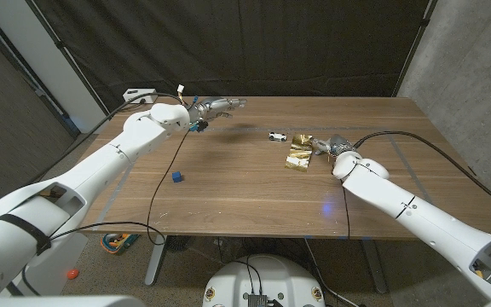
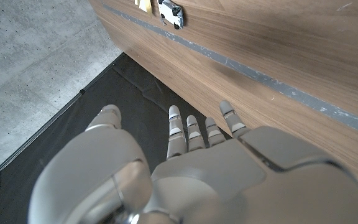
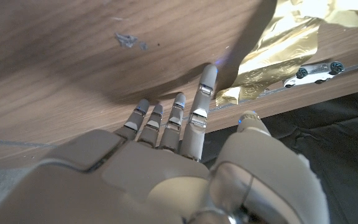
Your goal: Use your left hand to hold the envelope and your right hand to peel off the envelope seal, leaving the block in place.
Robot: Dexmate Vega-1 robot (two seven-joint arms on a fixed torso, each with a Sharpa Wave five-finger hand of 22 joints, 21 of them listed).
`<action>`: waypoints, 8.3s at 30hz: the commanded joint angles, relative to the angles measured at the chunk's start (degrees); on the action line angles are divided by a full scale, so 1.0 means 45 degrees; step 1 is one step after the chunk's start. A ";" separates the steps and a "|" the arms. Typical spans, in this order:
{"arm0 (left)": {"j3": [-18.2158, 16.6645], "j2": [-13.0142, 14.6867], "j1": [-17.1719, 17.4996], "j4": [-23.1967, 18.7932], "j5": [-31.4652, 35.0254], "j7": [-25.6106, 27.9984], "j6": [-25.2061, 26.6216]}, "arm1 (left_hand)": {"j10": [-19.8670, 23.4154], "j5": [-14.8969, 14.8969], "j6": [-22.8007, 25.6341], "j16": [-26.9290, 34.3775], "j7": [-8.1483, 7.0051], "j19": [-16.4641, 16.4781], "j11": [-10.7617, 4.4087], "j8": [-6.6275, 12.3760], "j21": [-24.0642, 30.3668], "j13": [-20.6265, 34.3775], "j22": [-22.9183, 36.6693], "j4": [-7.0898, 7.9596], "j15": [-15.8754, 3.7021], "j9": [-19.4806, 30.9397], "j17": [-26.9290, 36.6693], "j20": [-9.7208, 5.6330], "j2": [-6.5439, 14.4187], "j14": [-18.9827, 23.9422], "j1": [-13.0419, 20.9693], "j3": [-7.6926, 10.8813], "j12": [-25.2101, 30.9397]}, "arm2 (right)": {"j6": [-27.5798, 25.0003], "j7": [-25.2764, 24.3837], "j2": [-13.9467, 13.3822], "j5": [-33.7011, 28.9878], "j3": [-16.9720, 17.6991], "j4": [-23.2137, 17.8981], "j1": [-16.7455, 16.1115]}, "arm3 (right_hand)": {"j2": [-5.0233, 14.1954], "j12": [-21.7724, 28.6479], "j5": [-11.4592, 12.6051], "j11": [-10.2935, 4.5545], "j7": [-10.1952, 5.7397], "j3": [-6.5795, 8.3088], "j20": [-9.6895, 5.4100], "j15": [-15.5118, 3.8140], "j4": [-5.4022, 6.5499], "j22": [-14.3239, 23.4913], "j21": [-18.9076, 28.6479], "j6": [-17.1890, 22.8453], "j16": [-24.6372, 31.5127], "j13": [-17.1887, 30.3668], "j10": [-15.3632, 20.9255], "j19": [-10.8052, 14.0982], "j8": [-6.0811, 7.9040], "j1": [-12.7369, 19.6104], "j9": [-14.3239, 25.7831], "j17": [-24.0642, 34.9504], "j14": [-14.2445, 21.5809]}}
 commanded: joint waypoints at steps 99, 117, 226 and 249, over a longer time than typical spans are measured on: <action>-0.0185 -0.2314 -0.1499 0.5968 -0.2178 -0.3799 -0.3063 | 0.0140 -0.0063 0.0359 0.0216 -0.0198 -0.0843 0.0052 -0.0122 0.0076 0.0135 0.0009 -0.0169 0.0119 0.0108 -0.0140 0.0073 0.0153 -0.0222 0.0190 -0.0276 0.0093 | 1.5427 -0.9025 0.4689 -0.4424 0.0900 0.6620 -0.1065 | 0.0632 0.0306 0.0133 -0.1503 -0.1854 0.1943 -0.2654 -0.2758 -0.1192 0.1921 0.6724 0.0854 0.0715 0.0087 0.1412 0.0803 0.0014 0.6053 0.1123 0.0470 0.2183; -0.0015 -0.4708 -0.4201 1.1467 -0.2106 -0.7363 -0.5909 | -0.0094 0.0230 0.0209 0.0166 -0.0707 -0.0900 0.0027 -0.0200 -0.0044 0.0148 -0.0048 -0.0673 0.0365 0.0138 -0.0243 0.0326 -0.0934 -0.0442 0.0600 -0.0788 -0.0007 | 1.4675 -1.0566 0.4547 -0.8450 -0.0058 0.7889 -0.0008 | 0.0469 0.0268 0.0434 -0.2054 -0.2319 0.1783 -0.2931 -0.3211 -0.1319 0.1654 0.7249 0.0892 0.0869 0.0141 0.1352 0.1054 0.0389 0.6024 0.1519 0.0644 0.2799; 0.2615 -0.3720 -0.5412 0.7128 0.2790 -0.4985 -0.5689 | 0.2961 0.0661 0.9951 0.0776 -0.0706 0.1381 -0.2031 0.3145 0.0191 -0.0548 -0.0203 -0.2571 -0.0933 0.0861 -0.0896 -0.0695 0.1386 0.1422 0.5745 0.1783 0.0122 | 1.3112 -0.8516 0.3179 -0.8991 -0.0063 0.6262 -0.0072 | -0.0909 -0.0249 -0.0012 -0.1320 -0.3659 0.1696 -0.1899 -0.2310 -0.1389 -0.0519 0.8160 -0.3449 0.0285 0.0293 -0.0487 0.0574 -0.0852 0.5007 0.0623 0.1067 0.2414; 0.3159 -0.4515 -0.6457 0.9038 0.3158 -0.6271 -0.7062 | 0.2679 0.0250 1.0261 0.0614 -0.1141 0.1490 -0.2177 0.2961 0.0311 -0.0274 -0.0155 -0.2622 -0.1443 0.0273 -0.0779 -0.1129 0.1461 0.1262 0.5882 0.1915 0.0227 | 1.2780 -1.0285 0.3251 -0.8924 -0.1020 0.7007 0.0717 | -0.0681 -0.0055 0.0174 -0.1540 -0.3687 0.1992 -0.2056 -0.2675 -0.1575 -0.0483 0.8305 -0.3467 0.0470 0.0230 -0.0200 0.0860 -0.0946 0.5347 0.0477 0.1077 0.2765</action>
